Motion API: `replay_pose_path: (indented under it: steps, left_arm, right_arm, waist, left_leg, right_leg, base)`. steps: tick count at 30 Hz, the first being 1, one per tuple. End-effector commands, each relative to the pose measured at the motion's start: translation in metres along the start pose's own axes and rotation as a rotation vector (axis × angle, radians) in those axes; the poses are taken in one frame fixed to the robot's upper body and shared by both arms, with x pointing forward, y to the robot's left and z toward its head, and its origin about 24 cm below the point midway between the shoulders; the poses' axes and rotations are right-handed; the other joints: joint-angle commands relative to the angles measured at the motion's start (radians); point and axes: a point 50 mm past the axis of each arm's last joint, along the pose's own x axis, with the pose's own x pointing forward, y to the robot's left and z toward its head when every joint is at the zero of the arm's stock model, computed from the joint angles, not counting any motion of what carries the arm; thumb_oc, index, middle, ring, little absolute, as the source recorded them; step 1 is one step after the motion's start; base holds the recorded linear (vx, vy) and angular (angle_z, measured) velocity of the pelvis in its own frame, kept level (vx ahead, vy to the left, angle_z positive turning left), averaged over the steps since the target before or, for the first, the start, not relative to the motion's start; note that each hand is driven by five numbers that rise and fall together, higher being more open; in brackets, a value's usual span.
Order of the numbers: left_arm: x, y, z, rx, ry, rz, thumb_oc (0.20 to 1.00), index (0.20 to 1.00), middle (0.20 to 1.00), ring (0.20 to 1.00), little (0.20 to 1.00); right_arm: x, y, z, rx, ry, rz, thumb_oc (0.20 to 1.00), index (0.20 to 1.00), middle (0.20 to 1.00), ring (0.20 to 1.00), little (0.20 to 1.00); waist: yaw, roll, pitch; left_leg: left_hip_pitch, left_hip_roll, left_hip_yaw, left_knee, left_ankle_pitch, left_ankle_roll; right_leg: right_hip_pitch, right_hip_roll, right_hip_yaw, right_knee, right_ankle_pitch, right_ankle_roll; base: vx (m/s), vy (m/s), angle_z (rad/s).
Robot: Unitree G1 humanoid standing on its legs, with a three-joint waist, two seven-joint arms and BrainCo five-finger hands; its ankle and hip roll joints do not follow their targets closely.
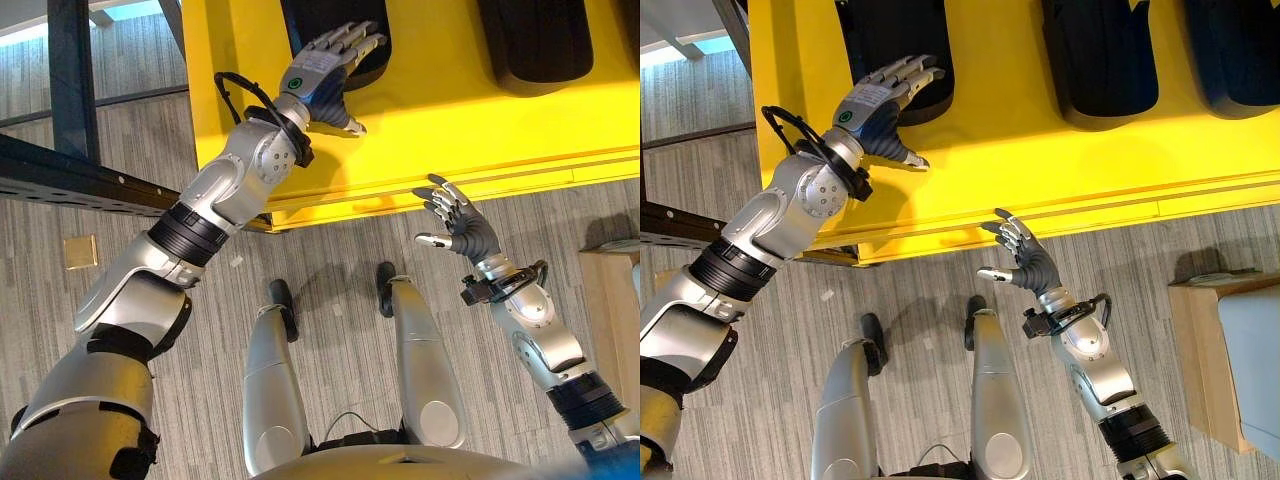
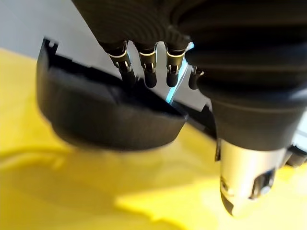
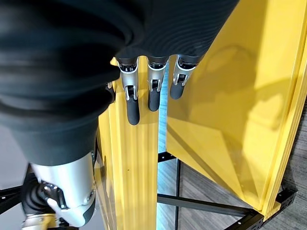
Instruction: Move parts from the plastic box to the shelf.
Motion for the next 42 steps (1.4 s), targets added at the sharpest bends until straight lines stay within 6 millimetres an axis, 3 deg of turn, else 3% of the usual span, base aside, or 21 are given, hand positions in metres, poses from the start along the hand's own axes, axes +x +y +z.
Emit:
replay_pose_path:
  steps: [1,13,42]
  left_arm:
    - [0.016,0.019,0.009,-0.001,-0.026,0.048,1.0,1.0,1.0,1.0,1.0]
    - [0.014,-0.009,-0.005,-0.029,0.057,-0.088,1.0,1.0,1.0,1.0,1.0]
    - [-0.018,-0.021,-0.008,-0.171,0.043,-0.081,1.0,1.0,1.0,1.0,1.0]
  right_arm:
    - [-0.031,0.002,-0.037,0.06,0.195,-0.026,1.0,1.0,1.0,1.0,1.0]
    - [-0.033,0.006,-0.041,0.082,0.211,-0.01,1.0,1.0,1.0,1.0,1.0]
    - [-0.032,0.009,-0.04,0.073,0.201,-0.006,1.0,1.0,1.0,1.0,1.0]
  waist:
    - [-0.025,0.019,-0.036]
    - [-0.029,0.018,-0.032]
    - [-0.014,0.023,-0.019]
  left_leg:
    - [0.015,0.041,-0.066,0.001,-0.031,-0.002]
    - [0.015,0.043,-0.067,0.008,-0.031,-0.005]
    - [0.022,0.042,-0.065,0.014,-0.036,-0.003]
  right_leg:
    - [0.057,-0.053,0.066,-0.062,0.05,0.071]
    - [0.057,-0.056,0.067,-0.052,0.048,0.072]
    - [0.061,-0.054,0.066,-0.043,0.044,0.066]
  base:
    - [0.0,0.0,0.0]
    - [0.0,0.0,0.0]
    - [0.0,0.0,0.0]
